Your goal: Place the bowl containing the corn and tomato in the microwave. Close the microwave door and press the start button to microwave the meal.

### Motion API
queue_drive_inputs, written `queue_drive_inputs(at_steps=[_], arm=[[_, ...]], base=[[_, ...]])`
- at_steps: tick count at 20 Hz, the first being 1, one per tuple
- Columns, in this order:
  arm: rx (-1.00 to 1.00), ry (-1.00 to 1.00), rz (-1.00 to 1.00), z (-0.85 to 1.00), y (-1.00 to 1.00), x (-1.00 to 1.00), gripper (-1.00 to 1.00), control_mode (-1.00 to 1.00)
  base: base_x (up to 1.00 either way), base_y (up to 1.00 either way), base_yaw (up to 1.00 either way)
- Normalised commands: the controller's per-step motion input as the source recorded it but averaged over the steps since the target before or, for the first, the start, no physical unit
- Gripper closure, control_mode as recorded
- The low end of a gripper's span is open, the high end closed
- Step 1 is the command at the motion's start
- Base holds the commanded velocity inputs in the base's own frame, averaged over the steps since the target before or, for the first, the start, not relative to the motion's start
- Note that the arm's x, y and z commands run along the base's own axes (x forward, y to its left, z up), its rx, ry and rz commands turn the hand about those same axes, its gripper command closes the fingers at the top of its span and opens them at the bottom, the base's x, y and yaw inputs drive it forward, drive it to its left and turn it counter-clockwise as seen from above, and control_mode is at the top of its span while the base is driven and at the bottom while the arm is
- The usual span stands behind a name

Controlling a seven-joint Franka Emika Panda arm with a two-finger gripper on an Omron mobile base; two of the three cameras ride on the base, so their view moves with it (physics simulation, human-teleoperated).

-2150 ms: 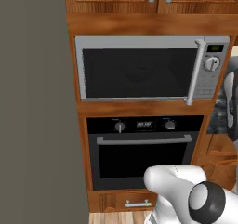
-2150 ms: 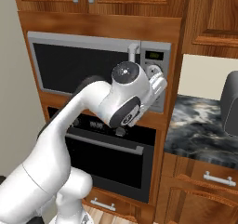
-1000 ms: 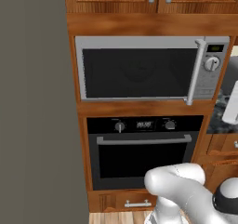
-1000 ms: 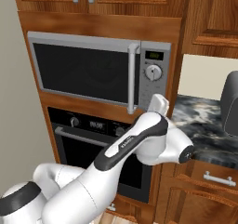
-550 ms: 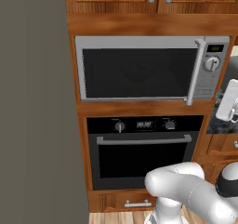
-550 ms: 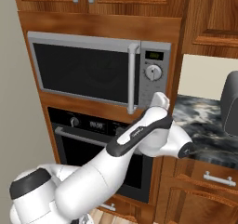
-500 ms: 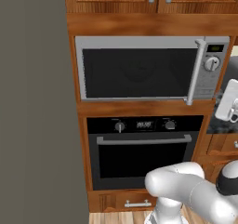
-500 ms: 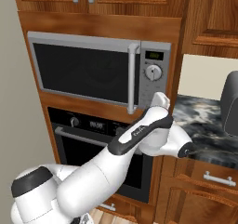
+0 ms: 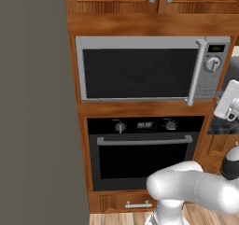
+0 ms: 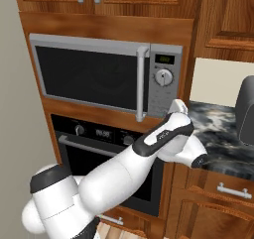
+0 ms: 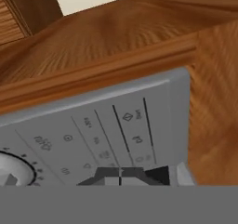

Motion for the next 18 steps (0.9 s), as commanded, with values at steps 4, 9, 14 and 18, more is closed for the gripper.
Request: queue_drive_inputs(at_steps=[4,9,14,18], arm=[[0.00,-0.04,-0.02,-0.23,-0.01,0.34,1.00,-1.00],[0.01,-0.05,-0.04,-0.07,-0.15,0.40,1.00,-1.00],[0.01,-0.05,-0.05,-0.12,-0.26,0.38,1.00,-1.00],[0.00,-0.03,-0.08,-0.10,-0.15,0.41,1.00,-1.00]], base=[[0.00,0.00,0.00],[0.00,0.00,0.00],[0.00,0.00,0.00],[0.00,0.00,0.00]])
